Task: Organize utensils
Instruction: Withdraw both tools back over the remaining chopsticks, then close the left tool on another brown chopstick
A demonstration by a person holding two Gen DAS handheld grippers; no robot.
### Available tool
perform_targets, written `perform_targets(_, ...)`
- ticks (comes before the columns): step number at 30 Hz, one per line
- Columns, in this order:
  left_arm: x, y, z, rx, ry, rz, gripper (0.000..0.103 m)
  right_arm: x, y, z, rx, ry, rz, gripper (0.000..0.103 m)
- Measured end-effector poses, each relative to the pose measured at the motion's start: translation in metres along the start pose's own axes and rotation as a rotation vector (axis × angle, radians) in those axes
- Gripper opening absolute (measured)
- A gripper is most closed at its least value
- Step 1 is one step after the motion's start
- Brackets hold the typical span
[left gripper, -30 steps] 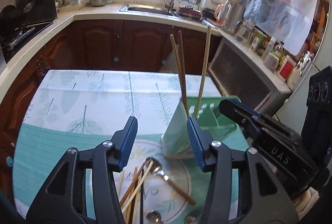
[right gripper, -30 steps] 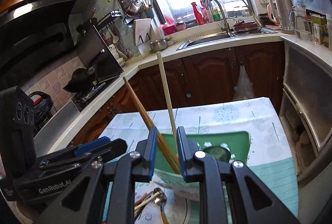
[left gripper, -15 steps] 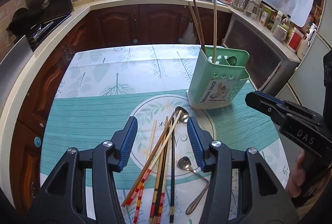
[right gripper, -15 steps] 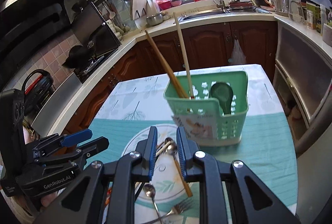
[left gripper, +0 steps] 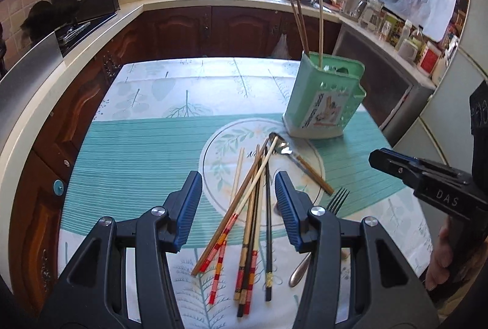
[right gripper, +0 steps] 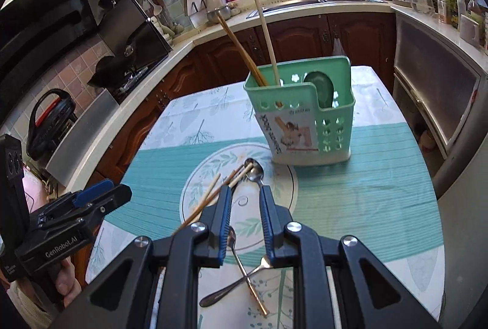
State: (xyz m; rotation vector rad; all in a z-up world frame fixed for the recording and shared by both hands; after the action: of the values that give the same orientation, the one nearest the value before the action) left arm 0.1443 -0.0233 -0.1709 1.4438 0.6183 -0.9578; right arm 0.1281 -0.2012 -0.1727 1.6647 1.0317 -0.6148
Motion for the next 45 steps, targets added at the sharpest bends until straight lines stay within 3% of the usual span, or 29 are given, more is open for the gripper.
perform_targets(7, 0.021, -0.025, -0.01, 0.055, 0.014, -0.099, 0.047, 0.018, -0.023, -0.009, -0.008, 0.016, -0.079, 0.019)
perform_targets(13, 0.052, -0.041, -0.013, 0.071, -0.068, -0.235, 0.044, 0.037, -0.033, -0.022, -0.01, 0.046, -0.143, 0.019)
perform_targets(17, 0.073, -0.044, -0.014, 0.105, -0.079, -0.299, 0.034, 0.051, -0.04, -0.027, -0.018, 0.059, -0.182, 0.019)
perform_targets(23, 0.1, -0.047, -0.011, 0.163, -0.13, -0.41, 0.029, 0.071, -0.05, -0.031, 0.009, 0.102, -0.247, 0.019)
perform_targets(29, 0.123, -0.043, -0.008, 0.222, -0.124, -0.492, 0.02, 0.082, -0.058, -0.039, -0.003, 0.121, -0.282, 0.019)
perform_targets(37, 0.148, -0.034, 0.002, 0.277, -0.117, -0.56, 0.02, 0.09, -0.063, -0.047, -0.014, 0.149, -0.31, 0.019)
perform_targets(45, 0.164, -0.018, 0.016, 0.314, -0.096, -0.576, 0.02, 0.091, -0.064, -0.048, -0.008, 0.174, -0.308, 0.019)
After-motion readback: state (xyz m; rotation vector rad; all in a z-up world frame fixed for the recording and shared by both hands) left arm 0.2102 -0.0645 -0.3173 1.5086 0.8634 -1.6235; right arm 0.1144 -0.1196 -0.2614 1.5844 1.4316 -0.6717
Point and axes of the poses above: each gripper's, at about its wrist camera, not at the fingertips, and x roughly the way its jaws point, z to its right, y to its top, the point moved 10 cm from there along x, roughly the way its jaws point, and after that the axes turned 9 degrees about -z, right-handed, at the moved point
